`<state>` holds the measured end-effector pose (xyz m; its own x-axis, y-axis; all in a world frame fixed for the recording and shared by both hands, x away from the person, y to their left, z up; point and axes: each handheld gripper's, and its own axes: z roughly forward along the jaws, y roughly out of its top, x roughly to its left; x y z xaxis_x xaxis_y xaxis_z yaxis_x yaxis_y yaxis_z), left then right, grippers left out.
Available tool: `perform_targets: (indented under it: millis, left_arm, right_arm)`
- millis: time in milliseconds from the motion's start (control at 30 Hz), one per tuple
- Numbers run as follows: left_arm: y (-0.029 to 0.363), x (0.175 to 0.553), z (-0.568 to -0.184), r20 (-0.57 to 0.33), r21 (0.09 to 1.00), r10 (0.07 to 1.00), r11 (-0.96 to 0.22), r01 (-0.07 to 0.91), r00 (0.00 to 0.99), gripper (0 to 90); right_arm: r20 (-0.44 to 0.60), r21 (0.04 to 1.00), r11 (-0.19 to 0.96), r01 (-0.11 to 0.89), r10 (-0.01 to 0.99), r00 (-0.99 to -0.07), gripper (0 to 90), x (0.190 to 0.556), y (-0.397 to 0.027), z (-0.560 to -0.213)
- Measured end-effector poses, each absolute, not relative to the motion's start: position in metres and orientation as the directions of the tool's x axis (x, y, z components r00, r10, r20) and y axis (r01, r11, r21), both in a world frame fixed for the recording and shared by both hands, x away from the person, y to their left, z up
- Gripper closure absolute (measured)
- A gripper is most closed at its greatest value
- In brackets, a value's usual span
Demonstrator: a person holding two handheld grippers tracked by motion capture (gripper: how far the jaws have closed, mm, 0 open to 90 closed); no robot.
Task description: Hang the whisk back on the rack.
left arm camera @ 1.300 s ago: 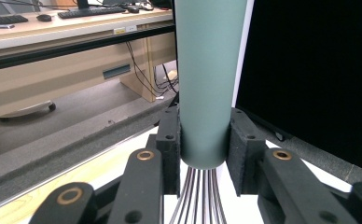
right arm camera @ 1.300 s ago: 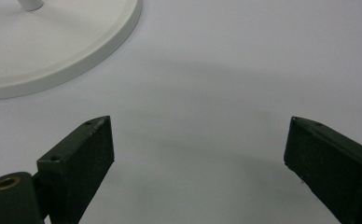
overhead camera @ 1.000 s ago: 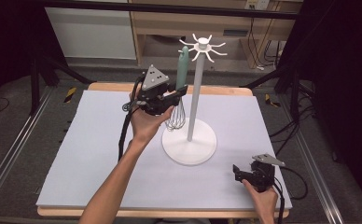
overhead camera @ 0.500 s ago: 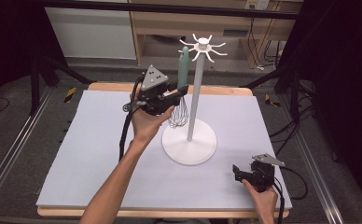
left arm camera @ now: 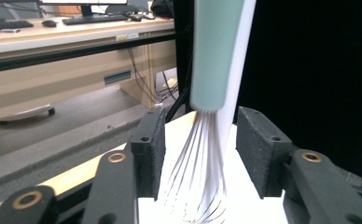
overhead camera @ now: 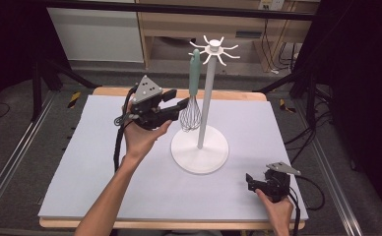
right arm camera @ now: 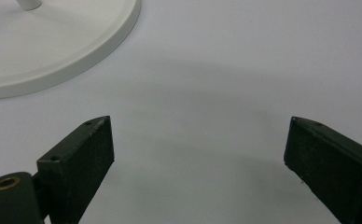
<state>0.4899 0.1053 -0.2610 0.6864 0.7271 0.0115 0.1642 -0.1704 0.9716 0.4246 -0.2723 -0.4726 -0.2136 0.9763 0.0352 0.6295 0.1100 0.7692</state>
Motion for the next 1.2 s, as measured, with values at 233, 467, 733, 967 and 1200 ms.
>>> perform_targets:
  millis: [233,467,733,967,1200]
  left_arm:
    - [0.13,0.477,-0.279,0.026,0.967,0.744,-0.189,0.173,0.667,43.3]
    - [0.154,0.467,-0.306,0.013,0.959,0.759,-0.193,0.206,0.651,41.0]
    - [0.176,0.463,-0.34,-0.003,0.942,0.787,-0.205,0.265,0.617,39.2]
    - [0.191,0.462,-0.372,-0.023,0.924,0.809,-0.208,0.322,0.587,38.0]
    - [0.216,0.459,-0.405,-0.027,0.893,0.847,-0.218,0.394,0.531,36.3]
  right_arm:
    - [0.034,0.771,0.109,0.628,0.977,-0.212,8.7,0.425,-0.272,-0.473]
    - [0.036,0.769,0.105,0.63,0.977,-0.208,8.7,0.424,-0.272,-0.473]
    - [0.034,0.77,0.109,0.629,0.977,-0.21,8.7,0.424,-0.273,-0.473]
    - [0.033,0.769,0.107,0.63,0.978,-0.207,8.7,0.424,-0.273,-0.473]
    - [0.04,0.764,0.091,0.639,0.981,-0.189,8.5,0.423,-0.275,-0.474]
